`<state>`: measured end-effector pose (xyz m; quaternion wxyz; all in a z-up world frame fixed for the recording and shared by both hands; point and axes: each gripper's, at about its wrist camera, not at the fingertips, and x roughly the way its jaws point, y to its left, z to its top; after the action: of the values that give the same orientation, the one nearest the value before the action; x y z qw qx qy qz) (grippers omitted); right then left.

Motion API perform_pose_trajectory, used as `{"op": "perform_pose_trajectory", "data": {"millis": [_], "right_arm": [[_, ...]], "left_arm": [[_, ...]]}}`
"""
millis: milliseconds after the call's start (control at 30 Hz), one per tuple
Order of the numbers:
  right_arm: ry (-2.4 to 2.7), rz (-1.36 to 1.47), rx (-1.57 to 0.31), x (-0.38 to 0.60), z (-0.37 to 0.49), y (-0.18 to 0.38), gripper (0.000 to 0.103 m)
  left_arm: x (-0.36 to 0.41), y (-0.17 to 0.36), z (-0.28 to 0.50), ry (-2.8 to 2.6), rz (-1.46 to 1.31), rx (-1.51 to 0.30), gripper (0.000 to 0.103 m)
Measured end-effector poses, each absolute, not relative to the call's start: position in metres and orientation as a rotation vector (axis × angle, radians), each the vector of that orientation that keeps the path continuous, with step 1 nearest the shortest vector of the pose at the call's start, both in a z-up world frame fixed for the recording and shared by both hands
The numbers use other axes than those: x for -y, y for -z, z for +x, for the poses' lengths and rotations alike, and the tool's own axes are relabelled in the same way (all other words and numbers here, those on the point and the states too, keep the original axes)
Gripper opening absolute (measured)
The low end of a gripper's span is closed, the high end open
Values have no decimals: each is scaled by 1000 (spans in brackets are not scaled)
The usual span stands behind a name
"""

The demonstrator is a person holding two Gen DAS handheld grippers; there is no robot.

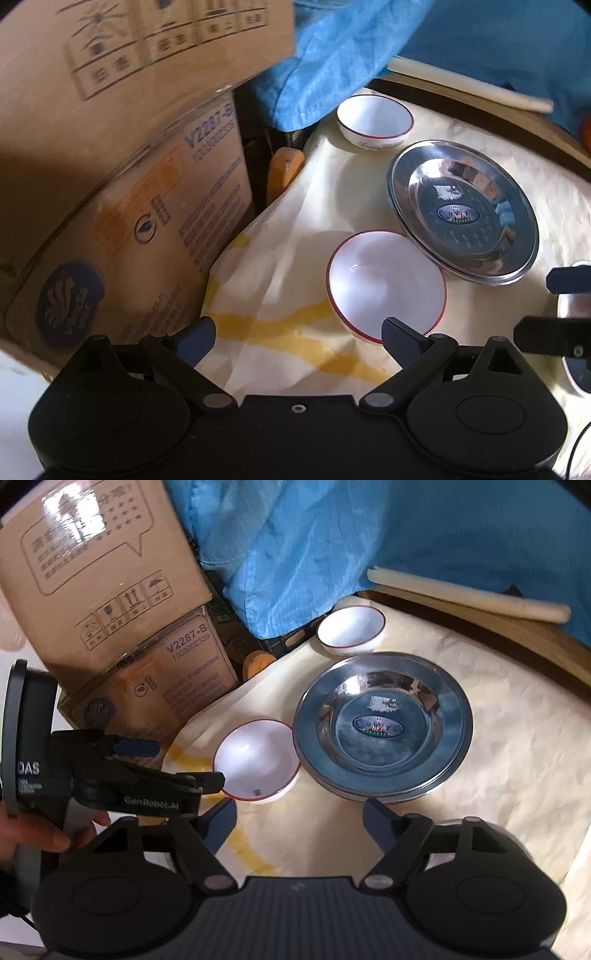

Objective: Organize plates and bowls
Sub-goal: 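Move the right gripper to the white red-rimmed bowl and close on its rim, then lift the white bowl with the right gripper over the steel bowl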

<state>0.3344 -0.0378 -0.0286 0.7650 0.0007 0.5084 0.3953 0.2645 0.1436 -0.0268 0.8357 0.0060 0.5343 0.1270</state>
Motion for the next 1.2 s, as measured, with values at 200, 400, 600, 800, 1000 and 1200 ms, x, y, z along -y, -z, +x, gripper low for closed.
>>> {"op": "perform_pose_trajectory", "data": {"millis": [200,400,600,800,1000,1200], "right_arm": [[-817,67,-1149,31,343,42,67],[-779,154,-1208,28,349,59,52],[-768,180,-1234,17,351,68,40],[-758,214,-1250,5,357,75,34],[-746,236,-1263,-1,361,81,25],[-735,251,-1272,-2,362,86,21]], "left_arm": [[-142,30,271,-218,86,-1126,88],[-145,36,274,-173,95,-1127,76],[-148,41,279,-133,99,-1135,63],[-149,40,285,-93,85,-1135,45],[-143,41,289,-34,83,-1140,34],[-150,48,294,-37,37,-1161,18]]}}
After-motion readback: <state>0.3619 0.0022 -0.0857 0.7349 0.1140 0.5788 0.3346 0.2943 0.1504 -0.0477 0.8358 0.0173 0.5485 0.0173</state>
